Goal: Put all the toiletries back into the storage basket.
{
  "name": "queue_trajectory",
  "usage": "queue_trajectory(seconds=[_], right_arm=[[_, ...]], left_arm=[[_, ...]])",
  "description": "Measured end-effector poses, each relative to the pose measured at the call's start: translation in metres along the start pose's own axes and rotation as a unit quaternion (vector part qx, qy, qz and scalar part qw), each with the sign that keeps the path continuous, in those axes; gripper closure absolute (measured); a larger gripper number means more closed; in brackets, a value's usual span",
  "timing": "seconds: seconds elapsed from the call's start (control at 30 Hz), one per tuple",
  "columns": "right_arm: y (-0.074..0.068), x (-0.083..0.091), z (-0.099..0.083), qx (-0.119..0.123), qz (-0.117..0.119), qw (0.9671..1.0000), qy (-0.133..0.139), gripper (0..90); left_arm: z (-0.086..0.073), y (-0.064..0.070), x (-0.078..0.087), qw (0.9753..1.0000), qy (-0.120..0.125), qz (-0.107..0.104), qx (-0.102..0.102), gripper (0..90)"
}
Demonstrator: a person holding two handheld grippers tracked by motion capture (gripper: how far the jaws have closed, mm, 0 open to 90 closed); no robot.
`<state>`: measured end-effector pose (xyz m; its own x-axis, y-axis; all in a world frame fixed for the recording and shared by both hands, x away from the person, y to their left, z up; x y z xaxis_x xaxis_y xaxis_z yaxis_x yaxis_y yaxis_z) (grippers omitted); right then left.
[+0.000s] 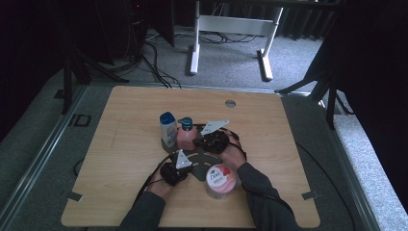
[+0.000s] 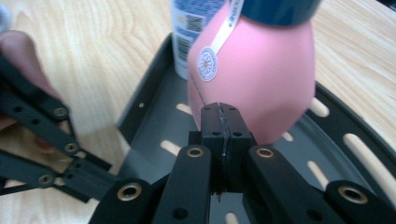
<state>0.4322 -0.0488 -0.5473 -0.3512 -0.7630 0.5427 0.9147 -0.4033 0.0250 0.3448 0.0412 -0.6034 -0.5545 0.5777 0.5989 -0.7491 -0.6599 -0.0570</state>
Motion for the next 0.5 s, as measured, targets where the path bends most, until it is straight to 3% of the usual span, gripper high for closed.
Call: queue_trajectory(seconds=[0.3, 0.5], right_arm=[[0.013, 0.0, 0.004, -0.005, -0.016, 0.9998, 0.003, 90.0], [0.021, 0.003, -0.003, -0.013, -0.025, 0.9996, -0.003, 90.0]], left_arm=[[0.0, 0.0, 0.0, 1.0, 0.0, 0.0, 0.0, 90.0], [0.0, 0.0, 0.0, 1.0, 0.002, -0.003, 0.002, 90.0]])
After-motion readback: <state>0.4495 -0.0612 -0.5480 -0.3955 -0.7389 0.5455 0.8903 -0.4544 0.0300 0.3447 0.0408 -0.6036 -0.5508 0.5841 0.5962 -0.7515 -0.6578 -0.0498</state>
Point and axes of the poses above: each handheld gripper's, and its own axes: x roughly backward along the jaws, z roughly out of its top, y roughly to its right, the point moved 7 cm from there along -x, roughly forward along the jaws, and after that the axes turned 7 degrees about y, right-handed, at the moved point
